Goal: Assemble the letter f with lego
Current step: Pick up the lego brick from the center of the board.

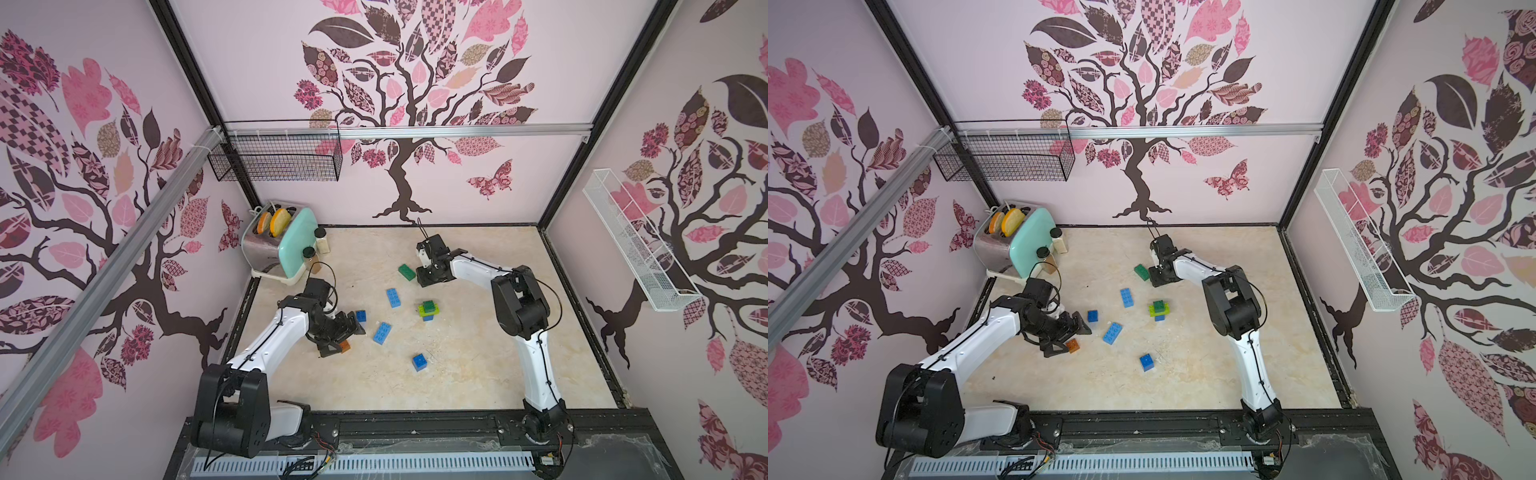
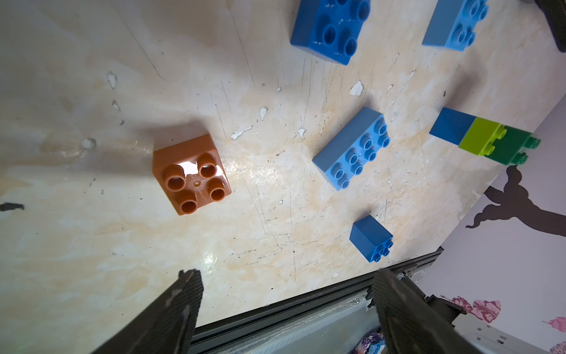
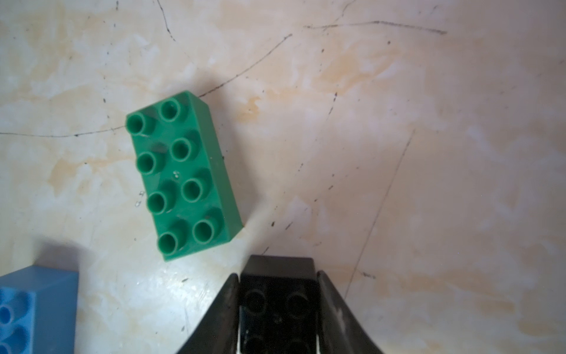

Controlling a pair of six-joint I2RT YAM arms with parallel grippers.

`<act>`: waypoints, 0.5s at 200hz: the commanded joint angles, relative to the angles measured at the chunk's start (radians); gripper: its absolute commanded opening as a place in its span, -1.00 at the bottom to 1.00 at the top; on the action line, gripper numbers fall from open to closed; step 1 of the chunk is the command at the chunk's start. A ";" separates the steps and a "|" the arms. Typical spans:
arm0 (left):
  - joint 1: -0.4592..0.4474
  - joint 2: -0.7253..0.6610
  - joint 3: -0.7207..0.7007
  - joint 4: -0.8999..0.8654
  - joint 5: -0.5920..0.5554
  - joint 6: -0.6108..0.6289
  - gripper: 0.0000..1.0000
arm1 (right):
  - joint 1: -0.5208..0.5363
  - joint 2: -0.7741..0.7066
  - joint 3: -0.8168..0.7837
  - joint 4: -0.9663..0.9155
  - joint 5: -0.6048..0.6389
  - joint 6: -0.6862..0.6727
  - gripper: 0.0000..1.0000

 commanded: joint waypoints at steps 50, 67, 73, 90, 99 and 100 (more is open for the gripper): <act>0.004 -0.002 -0.019 0.017 -0.010 0.008 0.82 | 0.013 -0.035 0.036 -0.061 0.026 0.016 -0.34; 0.005 0.001 -0.016 0.017 -0.013 0.019 0.82 | 0.012 -0.050 0.056 -0.095 0.027 0.030 -0.38; 0.004 0.003 -0.013 0.019 -0.013 0.023 0.82 | 0.013 -0.058 0.062 -0.106 0.027 0.036 -0.38; 0.001 0.009 0.000 0.019 -0.009 0.040 0.82 | 0.013 -0.081 0.085 -0.154 0.031 0.055 -0.40; -0.002 0.013 0.012 0.021 -0.007 0.051 0.82 | 0.013 -0.094 0.099 -0.188 0.029 0.061 -0.40; -0.002 0.013 0.014 0.021 -0.006 0.052 0.82 | 0.014 -0.097 0.101 -0.190 0.029 0.062 -0.40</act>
